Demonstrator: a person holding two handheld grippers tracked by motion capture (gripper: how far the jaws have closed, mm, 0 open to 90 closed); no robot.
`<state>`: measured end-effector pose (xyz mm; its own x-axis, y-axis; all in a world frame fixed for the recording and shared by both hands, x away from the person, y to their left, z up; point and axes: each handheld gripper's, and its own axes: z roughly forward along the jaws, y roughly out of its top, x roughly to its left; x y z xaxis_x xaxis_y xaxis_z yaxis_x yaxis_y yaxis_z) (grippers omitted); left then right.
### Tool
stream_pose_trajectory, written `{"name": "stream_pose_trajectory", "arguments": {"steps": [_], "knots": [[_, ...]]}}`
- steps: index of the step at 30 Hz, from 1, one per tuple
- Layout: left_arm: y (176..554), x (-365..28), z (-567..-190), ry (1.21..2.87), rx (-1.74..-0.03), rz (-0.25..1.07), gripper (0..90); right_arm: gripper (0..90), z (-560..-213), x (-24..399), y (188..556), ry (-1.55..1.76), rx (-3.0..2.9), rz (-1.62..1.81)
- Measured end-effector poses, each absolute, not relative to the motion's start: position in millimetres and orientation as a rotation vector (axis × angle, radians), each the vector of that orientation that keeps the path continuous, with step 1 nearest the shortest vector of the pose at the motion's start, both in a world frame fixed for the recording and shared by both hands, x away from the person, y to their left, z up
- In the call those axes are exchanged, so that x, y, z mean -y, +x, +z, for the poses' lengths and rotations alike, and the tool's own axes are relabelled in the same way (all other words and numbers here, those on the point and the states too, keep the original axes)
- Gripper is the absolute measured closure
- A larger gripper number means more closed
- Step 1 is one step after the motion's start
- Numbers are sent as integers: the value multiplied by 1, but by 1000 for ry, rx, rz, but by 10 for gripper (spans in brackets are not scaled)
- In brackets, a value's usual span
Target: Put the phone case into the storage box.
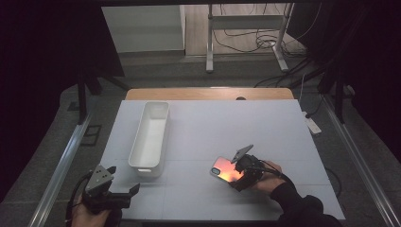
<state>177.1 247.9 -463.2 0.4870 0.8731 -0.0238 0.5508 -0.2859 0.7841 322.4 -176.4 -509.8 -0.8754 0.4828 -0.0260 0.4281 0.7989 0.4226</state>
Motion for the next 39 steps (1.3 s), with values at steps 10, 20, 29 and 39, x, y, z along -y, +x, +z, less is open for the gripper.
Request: {"name": "stream_pose_trajectory", "arguments": {"steps": [10,20,29,39], "knots": [[178,-252,-463,1945,-1166,494,5,166,-500,182,323,775,-2823,724],[180,-252,-463,1952,-1173,484,2,166,-493,184,321,785,-2815,795],[181,-251,-463,1964,-1174,478,0,166,-486,188,321,788,-2792,871],[185,-248,-462,1938,-1156,458,0,166,-475,193,320,818,-2764,973]]}}
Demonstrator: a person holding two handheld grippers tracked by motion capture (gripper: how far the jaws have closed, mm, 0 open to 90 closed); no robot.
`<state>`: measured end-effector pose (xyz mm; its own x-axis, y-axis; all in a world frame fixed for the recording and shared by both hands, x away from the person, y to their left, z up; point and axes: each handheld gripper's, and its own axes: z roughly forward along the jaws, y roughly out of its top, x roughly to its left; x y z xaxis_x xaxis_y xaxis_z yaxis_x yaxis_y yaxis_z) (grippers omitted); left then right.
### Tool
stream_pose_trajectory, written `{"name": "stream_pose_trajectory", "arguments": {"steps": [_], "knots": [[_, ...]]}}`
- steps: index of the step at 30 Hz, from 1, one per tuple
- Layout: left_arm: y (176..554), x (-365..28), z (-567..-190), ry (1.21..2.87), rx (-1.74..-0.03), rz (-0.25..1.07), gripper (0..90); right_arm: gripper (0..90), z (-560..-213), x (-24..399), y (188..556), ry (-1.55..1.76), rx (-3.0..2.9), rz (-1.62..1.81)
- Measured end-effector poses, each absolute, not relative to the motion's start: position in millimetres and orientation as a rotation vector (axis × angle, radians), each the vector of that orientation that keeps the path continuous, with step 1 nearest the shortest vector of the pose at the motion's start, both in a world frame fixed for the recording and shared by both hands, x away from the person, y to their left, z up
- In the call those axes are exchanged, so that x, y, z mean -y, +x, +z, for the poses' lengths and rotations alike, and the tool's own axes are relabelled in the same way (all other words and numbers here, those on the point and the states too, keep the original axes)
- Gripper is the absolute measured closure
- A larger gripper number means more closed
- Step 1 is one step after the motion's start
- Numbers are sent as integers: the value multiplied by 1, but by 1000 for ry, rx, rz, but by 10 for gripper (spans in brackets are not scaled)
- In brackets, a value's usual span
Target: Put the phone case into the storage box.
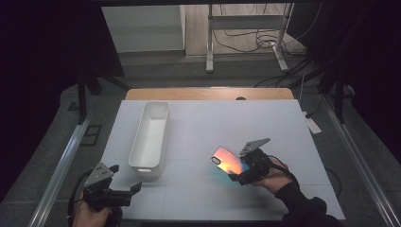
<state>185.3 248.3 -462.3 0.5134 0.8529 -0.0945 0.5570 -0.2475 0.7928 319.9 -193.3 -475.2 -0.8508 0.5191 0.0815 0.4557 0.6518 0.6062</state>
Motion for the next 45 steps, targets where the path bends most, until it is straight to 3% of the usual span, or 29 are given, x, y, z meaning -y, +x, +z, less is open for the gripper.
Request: {"name": "stream_pose_trajectory", "arguments": {"steps": [17,45], "knots": [[195,-233,-455,1924,-1025,451,0,166,-461,200,320,840,-2714,1144],[226,-192,-443,1934,-816,326,0,166,-430,209,313,767,-2608,1472]]}}
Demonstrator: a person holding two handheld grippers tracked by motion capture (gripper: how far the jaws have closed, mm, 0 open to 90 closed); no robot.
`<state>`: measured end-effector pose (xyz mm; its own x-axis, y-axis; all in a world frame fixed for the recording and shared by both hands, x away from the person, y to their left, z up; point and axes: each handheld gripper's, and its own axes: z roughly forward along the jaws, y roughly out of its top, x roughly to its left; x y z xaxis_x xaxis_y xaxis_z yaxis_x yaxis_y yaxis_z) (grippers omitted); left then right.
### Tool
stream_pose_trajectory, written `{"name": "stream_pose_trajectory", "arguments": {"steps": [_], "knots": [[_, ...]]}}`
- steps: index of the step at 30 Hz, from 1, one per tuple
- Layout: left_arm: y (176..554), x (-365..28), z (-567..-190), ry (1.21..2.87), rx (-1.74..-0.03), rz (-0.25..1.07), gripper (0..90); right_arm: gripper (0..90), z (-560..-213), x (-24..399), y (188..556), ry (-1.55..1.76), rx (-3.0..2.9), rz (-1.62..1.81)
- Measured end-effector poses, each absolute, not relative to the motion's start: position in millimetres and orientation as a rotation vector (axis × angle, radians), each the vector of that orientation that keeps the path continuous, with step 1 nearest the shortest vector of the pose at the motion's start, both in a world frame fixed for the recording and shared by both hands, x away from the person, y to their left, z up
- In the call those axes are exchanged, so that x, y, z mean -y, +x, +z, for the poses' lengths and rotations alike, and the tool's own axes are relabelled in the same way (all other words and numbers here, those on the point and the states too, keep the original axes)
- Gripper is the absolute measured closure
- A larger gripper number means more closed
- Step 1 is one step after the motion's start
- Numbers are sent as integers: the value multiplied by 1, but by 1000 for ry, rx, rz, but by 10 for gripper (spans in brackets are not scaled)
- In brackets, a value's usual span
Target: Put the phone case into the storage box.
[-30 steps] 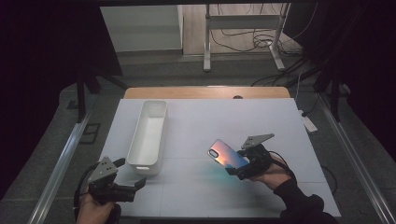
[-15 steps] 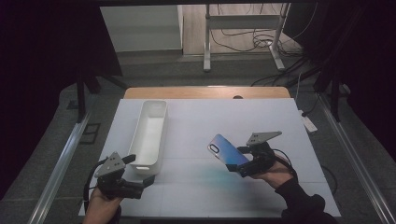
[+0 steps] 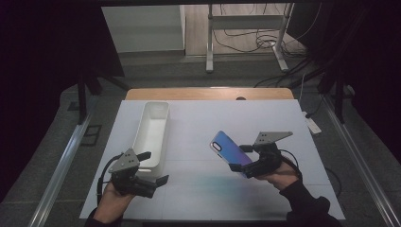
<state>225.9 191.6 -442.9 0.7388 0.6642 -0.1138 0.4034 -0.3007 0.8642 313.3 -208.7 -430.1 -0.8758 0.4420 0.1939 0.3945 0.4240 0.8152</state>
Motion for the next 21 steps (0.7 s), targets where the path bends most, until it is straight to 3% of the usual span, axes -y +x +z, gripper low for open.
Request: {"name": "stream_pose_trajectory", "arguments": {"steps": [21], "knots": [[253,-152,-424,1931,-645,159,0,166,-417,209,307,695,-2570,1610]]}}
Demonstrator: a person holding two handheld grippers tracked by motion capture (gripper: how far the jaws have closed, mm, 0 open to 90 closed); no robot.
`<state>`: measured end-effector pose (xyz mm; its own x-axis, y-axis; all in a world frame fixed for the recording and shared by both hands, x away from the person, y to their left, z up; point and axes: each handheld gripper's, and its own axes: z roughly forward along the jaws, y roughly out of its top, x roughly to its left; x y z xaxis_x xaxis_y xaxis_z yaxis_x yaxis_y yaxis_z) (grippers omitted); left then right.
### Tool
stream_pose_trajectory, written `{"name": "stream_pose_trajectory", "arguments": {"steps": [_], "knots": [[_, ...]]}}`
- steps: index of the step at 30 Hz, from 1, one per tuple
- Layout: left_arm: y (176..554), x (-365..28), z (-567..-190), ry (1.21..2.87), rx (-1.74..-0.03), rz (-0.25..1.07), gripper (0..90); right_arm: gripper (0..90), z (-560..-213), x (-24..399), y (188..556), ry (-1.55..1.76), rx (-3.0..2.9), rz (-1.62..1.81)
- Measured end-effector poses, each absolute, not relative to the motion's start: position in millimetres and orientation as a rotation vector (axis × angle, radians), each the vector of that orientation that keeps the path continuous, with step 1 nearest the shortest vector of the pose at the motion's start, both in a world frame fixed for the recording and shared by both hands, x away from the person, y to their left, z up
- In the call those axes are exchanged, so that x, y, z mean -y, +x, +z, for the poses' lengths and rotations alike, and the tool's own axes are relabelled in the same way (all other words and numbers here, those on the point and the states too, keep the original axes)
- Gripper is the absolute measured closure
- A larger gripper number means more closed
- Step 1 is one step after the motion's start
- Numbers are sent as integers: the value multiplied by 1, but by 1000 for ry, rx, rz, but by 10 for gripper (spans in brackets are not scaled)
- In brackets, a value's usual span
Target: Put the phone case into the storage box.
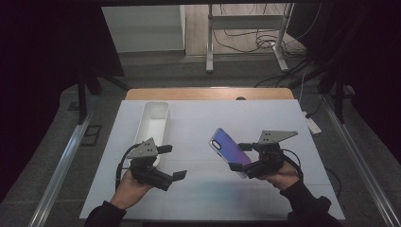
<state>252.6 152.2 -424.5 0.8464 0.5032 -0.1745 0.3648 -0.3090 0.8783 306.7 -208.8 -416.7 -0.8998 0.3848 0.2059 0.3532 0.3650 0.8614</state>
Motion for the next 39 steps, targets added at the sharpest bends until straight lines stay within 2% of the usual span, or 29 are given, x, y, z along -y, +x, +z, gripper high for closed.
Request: {"name": "stream_pose_trajectory", "arguments": {"steps": [13,39], "knots": [[266,-130,-418,1930,-528,76,0,165,-411,204,302,656,-2571,1656],[281,-95,-410,1921,-418,-27,0,166,-407,194,294,596,-2583,1702]]}}
